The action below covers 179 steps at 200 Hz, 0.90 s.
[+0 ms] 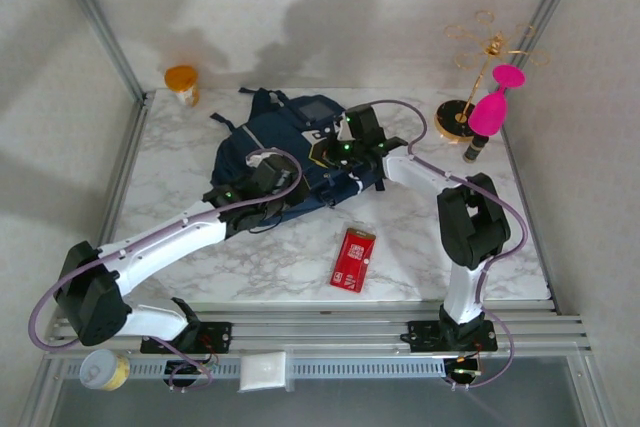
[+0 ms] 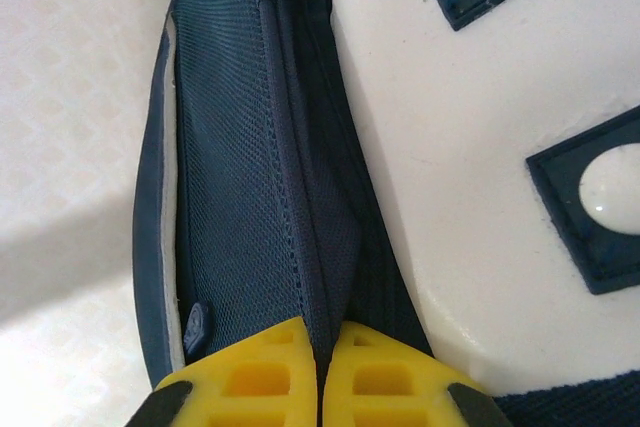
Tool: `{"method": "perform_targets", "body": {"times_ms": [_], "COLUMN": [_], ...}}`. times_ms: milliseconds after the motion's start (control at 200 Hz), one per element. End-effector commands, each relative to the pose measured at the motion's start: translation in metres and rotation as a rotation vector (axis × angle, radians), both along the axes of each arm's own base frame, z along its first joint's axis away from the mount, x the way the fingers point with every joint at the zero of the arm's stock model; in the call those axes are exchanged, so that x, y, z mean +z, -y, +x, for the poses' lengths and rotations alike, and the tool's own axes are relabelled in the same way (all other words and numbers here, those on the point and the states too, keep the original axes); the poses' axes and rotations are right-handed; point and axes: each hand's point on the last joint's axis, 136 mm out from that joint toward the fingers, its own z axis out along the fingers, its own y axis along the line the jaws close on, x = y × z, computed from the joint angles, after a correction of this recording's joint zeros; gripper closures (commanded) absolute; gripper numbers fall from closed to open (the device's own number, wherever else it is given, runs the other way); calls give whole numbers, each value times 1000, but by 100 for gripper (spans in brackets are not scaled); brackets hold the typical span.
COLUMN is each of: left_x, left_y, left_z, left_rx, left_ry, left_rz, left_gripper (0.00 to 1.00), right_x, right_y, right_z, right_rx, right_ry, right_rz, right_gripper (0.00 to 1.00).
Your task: Pack books, pencil case, and school supplies into a backpack
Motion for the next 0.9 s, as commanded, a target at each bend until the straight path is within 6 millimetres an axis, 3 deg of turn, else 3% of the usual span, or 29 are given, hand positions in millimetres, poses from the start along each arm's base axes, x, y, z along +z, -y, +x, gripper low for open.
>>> {"method": "perform_targets", "body": {"times_ms": [0,190,330,496,601,771,891], "left_x": [-4,-23,-26,-24,-36,-38,-40], "left_y": [-11,-10,-31,-39,-47,-60,-62], "left_z": [12,20,25,25,22,22,31], "left_rx": [176,258,383,464,503,578,598], "left_ry": [-42,-73,-83,-64,-98,-80,-74], "left_rz": [-46,-26,72,38,61,91,76], "left_gripper": [59,57,56,57,58,58,61], "right_x": [51,53,52,53,53,55,54], "right_y": [-18,-30,-32,-38,-37,-39,-38], "right_z": [-3,-9,-14,-22,-24,-26,-28], "right_rx": [18,17,11,26,23,27,23], "right_ry": [105,107,104,108,105,110,107], "right_rz": [118,142,156,174,189,200,198], "right_gripper": [100,100,100,100,100,100,100]}}
